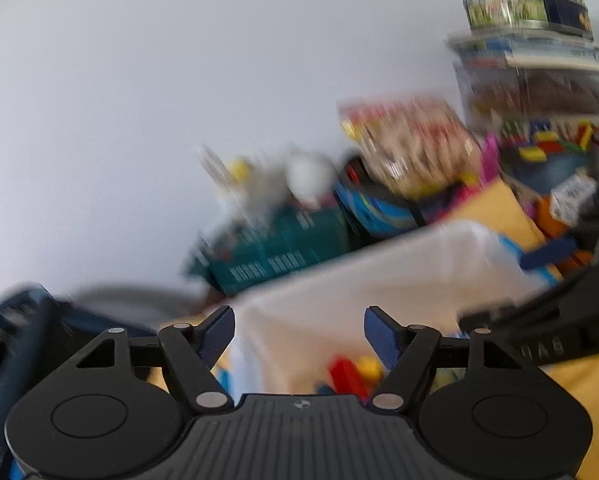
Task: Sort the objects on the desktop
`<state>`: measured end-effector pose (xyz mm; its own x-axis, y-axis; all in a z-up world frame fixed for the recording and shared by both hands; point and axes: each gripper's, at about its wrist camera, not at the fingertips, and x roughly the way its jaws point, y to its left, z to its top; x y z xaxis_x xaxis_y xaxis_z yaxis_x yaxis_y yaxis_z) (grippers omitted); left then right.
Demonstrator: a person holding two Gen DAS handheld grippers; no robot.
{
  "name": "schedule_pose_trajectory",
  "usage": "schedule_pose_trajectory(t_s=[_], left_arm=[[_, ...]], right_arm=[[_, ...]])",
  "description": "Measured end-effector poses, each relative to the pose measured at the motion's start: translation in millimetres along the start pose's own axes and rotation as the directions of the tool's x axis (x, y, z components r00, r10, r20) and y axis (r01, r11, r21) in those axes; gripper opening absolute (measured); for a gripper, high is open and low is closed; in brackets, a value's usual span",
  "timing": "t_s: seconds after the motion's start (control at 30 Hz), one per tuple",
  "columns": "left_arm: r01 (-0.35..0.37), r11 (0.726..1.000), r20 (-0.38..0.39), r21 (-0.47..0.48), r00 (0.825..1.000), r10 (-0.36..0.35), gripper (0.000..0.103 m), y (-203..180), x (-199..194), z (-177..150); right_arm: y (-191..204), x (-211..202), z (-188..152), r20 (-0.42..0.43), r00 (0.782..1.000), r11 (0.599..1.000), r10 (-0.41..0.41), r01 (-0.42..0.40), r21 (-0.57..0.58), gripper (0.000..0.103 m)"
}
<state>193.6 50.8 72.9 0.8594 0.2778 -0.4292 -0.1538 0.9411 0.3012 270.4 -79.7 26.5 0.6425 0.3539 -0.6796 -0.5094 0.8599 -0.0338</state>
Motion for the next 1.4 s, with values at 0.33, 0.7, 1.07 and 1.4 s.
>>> schedule_pose_trajectory(t_s=[0.33, 0.7, 1.07, 1.4], left_arm=[[-0.016, 1.0, -0.042, -0.004, 0.999, 0.016, 0.091, 5, -17, 12], [0.08, 0.993, -0.266, -0.087, 0.959, -0.1, 0.091, 8, 8, 4], [0.096, 0.982, -0.323, -0.16, 0.935, -0.144, 0.091, 13, 15, 3], [0.106, 0.985, -0.331, -0.139, 0.932, -0.147, 0.091, 8, 14, 2]], right_arm=[[3, -10, 4, -0.108, 0.994, 0.998, 0.011, -0.017, -0.06, 0.095], [9, 5, 4, -0.195, 0.976, 0.994, -0.093, 0.081, -0.069, 0.101], [5, 4, 1, -0.197, 0.974, 0.993, -0.114, 0.108, -0.039, 0.102], [-2, 1, -1, -0.195, 0.974, 0.993, -0.118, 0.116, -0.023, 0.103]])
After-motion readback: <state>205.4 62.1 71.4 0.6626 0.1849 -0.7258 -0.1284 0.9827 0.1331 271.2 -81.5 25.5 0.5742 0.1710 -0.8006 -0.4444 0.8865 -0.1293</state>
